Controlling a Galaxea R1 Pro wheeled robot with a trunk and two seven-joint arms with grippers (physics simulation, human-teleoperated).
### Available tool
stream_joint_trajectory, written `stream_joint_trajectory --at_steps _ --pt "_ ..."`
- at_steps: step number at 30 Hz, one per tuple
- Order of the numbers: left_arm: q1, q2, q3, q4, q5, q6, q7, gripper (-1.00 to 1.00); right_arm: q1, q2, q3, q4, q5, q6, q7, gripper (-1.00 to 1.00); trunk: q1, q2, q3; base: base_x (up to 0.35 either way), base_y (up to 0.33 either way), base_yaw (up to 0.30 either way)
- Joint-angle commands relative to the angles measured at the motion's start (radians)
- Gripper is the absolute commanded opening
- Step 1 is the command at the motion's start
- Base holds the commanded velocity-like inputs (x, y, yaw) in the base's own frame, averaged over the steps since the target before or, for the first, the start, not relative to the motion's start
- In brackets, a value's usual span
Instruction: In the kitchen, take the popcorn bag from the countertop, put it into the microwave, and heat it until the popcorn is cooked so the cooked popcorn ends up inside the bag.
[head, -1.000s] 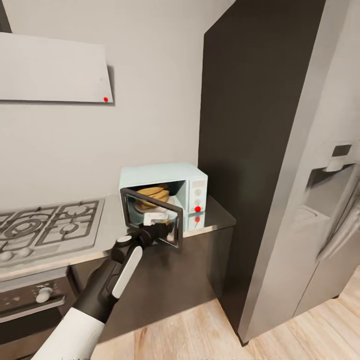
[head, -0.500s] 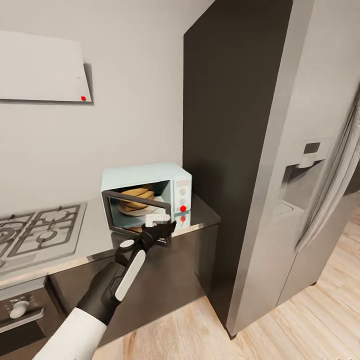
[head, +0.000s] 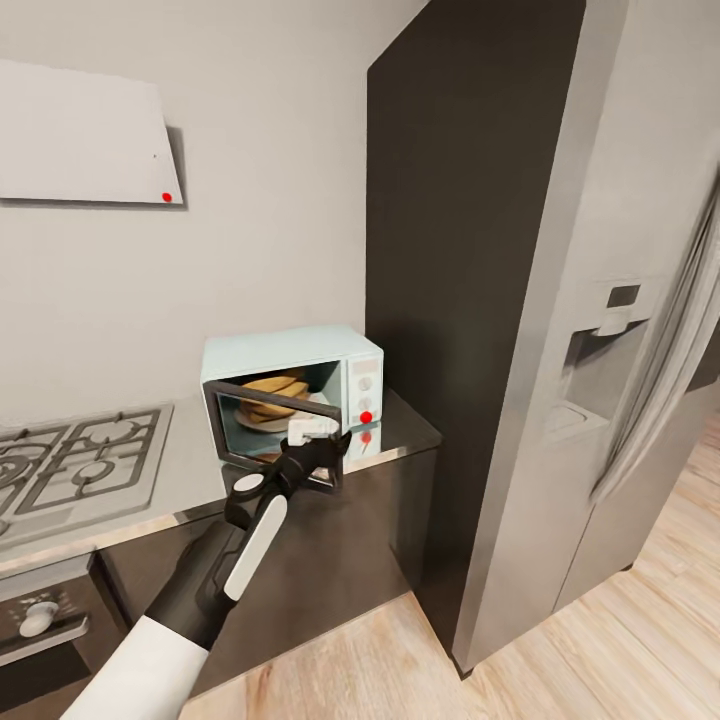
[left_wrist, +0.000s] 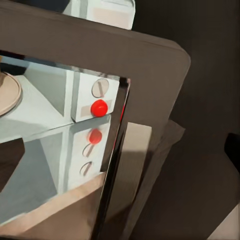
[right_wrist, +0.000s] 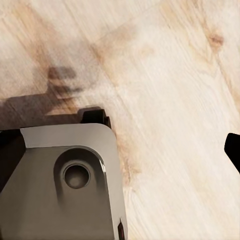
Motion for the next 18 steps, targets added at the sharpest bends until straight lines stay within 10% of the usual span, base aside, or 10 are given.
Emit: stream_joint_trajectory --at_steps 1,18 --pt "-0.001 0.000 -0.002 -0.001 0.010 0.004 0.009 1.00 -0.002 0.000 0.008 0.003 -0.011 -0.004 0.006 1.00 0.000 -0.001 -0.001 0.000 0.000 0.000" --pt "-0.001 -0.001 -0.004 0.004 0.011 0.003 0.001 1.00 -0.002 0.001 0.009 0.004 -0.009 -0.004 0.006 1.00 0.000 -0.001 -0.001 0.181 0.000 0.000"
